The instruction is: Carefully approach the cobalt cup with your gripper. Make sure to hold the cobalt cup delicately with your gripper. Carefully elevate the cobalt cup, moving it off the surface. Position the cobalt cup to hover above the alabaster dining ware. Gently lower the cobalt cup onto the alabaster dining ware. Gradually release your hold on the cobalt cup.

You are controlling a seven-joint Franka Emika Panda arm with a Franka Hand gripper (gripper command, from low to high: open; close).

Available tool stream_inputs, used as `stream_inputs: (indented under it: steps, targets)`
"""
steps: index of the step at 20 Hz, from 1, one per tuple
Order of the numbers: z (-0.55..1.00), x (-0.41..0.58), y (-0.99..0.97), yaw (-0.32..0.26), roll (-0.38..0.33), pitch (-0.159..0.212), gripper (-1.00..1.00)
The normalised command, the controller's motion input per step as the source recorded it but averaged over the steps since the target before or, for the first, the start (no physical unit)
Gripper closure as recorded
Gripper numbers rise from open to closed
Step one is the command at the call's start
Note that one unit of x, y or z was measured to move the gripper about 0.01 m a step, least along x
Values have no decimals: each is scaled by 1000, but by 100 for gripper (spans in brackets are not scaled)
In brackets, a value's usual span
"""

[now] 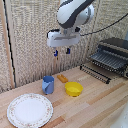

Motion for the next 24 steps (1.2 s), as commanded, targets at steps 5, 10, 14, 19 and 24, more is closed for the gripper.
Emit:
stream_inputs:
  steps: [5, 10, 14, 19, 24]
  targets:
    - [-252, 290, 258, -6, -58, 65, -100]
    - [-242, 348, 223, 3, -45, 72, -100]
    - [-282, 216, 271, 15, -63, 97, -100]
    - [-281, 110, 411, 17, -122, 68, -100]
    - [-286, 260, 184, 42, -77, 40, -100]
